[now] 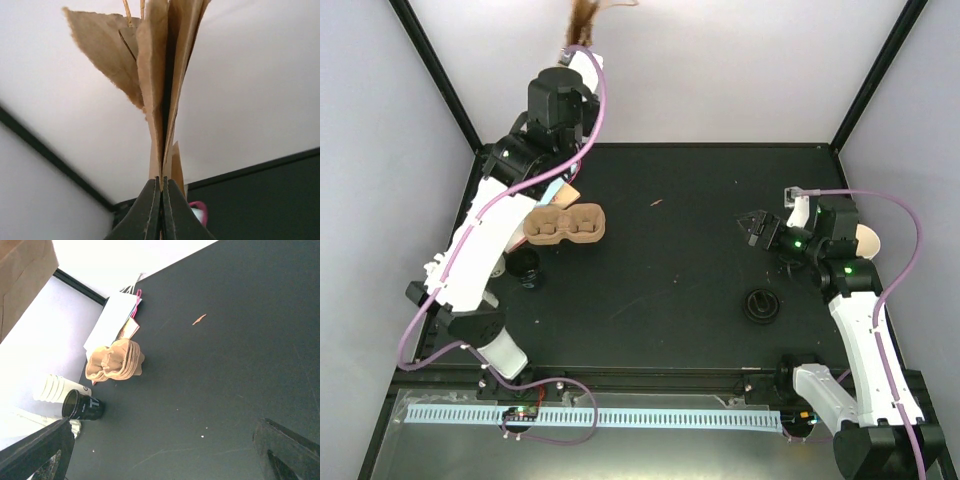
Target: Pack the takeout coffee
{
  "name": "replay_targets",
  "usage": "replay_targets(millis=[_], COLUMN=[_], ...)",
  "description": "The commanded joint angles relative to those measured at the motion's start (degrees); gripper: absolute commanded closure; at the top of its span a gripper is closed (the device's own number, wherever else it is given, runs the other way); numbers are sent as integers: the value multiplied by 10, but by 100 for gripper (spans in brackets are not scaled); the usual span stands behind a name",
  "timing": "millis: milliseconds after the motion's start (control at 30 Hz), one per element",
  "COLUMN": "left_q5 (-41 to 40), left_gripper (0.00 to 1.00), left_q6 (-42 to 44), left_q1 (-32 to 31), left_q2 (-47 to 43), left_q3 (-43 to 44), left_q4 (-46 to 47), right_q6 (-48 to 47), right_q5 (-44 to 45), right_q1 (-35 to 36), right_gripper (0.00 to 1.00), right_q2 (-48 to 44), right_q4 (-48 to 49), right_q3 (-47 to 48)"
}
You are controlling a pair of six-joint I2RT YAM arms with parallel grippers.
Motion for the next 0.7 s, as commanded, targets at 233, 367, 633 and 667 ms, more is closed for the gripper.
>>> replay_targets(millis=[233, 367, 633, 667], left_q5=[434, 476, 598, 612], left_gripper=[98, 98, 98, 98], left_q6=[-245, -332, -482, -490], left_q1=[-40, -32, 21, 23], left_q2=[-184, -249, -299, -301], left_q3=[-215, -344, -535, -552], left_q4=[125, 210, 355, 371], right_q6=[2, -3, -5, -5], right_q5=[8, 13, 15, 16], right_q1=[3, 3, 3, 3], right_gripper=[0, 0, 0, 0], right_q2=[-14, -16, -10, -9], right_q4=[-19, -24, -23, -23], right_q3=[19, 16, 7, 6])
